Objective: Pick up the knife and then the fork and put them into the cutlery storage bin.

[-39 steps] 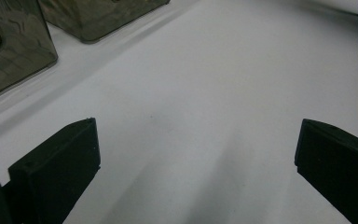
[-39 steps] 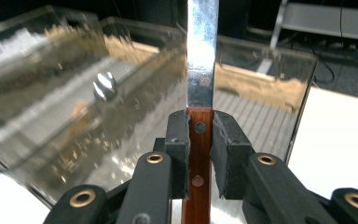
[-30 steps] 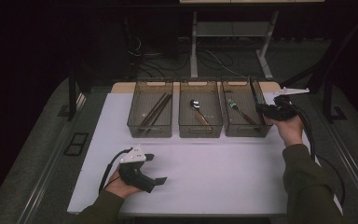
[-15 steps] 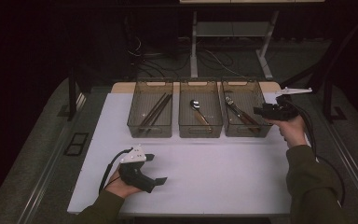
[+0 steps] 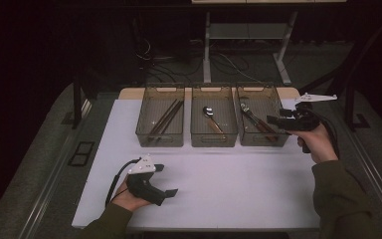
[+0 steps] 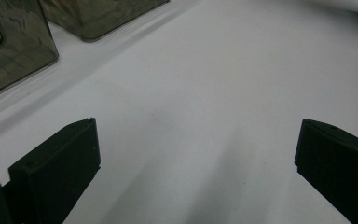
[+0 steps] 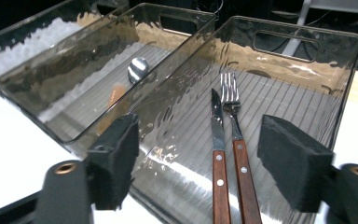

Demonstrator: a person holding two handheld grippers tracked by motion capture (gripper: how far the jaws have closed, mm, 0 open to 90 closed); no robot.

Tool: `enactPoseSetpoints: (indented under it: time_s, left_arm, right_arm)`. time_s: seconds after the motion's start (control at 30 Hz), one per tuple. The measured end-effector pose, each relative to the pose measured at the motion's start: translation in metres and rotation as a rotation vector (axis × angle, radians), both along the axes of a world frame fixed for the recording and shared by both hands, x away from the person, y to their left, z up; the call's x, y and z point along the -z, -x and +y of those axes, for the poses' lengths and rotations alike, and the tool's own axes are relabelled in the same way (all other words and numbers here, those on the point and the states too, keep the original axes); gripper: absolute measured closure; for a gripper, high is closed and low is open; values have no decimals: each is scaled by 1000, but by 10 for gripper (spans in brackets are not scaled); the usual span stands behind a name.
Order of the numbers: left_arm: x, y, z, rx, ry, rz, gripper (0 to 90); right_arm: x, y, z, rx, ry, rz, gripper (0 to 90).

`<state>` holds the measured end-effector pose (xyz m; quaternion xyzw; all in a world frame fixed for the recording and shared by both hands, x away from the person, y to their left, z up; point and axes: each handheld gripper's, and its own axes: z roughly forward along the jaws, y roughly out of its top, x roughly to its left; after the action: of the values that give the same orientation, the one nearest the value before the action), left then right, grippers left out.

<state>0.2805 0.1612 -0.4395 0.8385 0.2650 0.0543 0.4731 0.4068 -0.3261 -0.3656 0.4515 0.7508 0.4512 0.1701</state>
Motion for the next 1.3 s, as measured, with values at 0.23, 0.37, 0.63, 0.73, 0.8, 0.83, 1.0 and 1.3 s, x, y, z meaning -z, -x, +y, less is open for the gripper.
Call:
enactPoseSetpoints:
  time_s: [0.23, 0.37, 0.63, 0.73, 0.8, 0.83, 1.0, 1.3]
  left_arm:
    - [0, 0, 0, 0, 0, 1, 0]
    - [0, 0, 0, -1, 2, 2, 0]
    - [-1, 0, 0, 0, 0, -1, 0]
    - [-1, 0, 0, 3, -1, -3, 0]
    - [-1, 1, 0, 2, -2, -5, 0]
    - [-1, 1, 0, 3, -3, -6, 0]
    - [-1, 1, 0, 3, 0, -6, 0]
    - [-2, 2, 0, 3, -4, -9, 0]
  right_arm:
    - [4, 20, 11, -46, -25, -26, 198]
    - [9, 31, 18, -73, -5, -36, 143]
    - [21, 55, 31, -113, 30, -68, 141]
    - [28, 65, 34, -134, 38, -72, 141]
    - [33, 71, 35, -136, 50, -77, 141]
    - [36, 74, 35, -140, 49, -75, 141]
    - [45, 91, 31, -138, 33, -77, 141]
    - [61, 114, 25, -131, 23, -73, 141]
